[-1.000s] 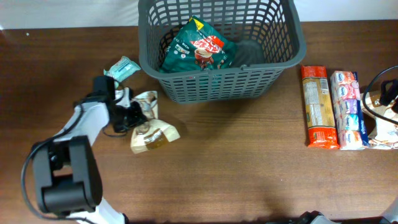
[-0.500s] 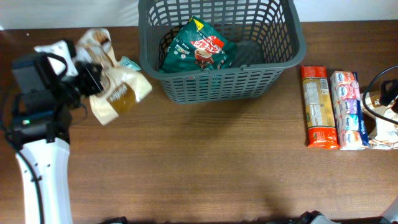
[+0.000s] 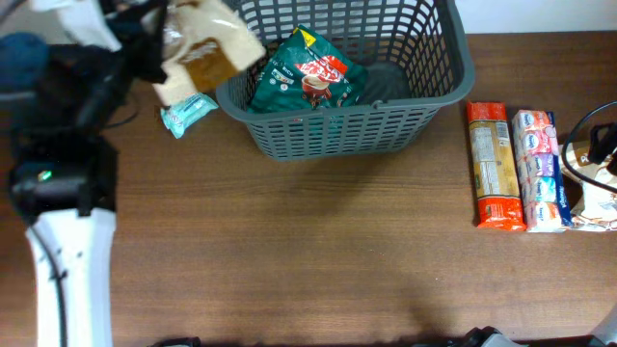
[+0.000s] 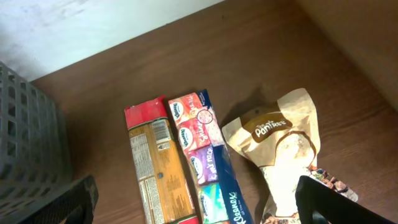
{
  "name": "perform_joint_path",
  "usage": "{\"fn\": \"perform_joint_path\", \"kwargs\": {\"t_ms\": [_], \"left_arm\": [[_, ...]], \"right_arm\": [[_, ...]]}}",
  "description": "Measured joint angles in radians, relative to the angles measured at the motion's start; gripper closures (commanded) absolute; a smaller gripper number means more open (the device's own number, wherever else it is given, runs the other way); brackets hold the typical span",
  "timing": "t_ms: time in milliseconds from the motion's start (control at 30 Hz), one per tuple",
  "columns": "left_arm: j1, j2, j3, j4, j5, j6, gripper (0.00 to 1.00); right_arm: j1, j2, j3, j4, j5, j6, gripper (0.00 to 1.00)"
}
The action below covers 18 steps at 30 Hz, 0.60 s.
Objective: Pack container
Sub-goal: 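Lift the snack bag with the left gripper and drop it into the basket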
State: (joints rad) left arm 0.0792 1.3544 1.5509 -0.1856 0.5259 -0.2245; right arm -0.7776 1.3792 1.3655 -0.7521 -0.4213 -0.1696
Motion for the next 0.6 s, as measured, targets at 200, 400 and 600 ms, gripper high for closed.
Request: {"fn": "perform_joint_path", "kwargs": {"t_ms": [200,400,600], "left_arm": [[-0.208,0.224,0.0,0.168,0.018,0.0,0.98],[-0.312,0.402,0.013,0.272,0.017,-0.001,0.98],[-0.372,0.502,0.013,0.296,0.018,-0.016,0.98]], "right_arm": [[0.0,0.0,0.0,-0.001,0.0,0.0,0.01],[0.0,0.0,0.0,-0.001,0.0,0.001,0.01],[0.0,0.0,0.0,0.0,0.0,0.001,0.01]]}}
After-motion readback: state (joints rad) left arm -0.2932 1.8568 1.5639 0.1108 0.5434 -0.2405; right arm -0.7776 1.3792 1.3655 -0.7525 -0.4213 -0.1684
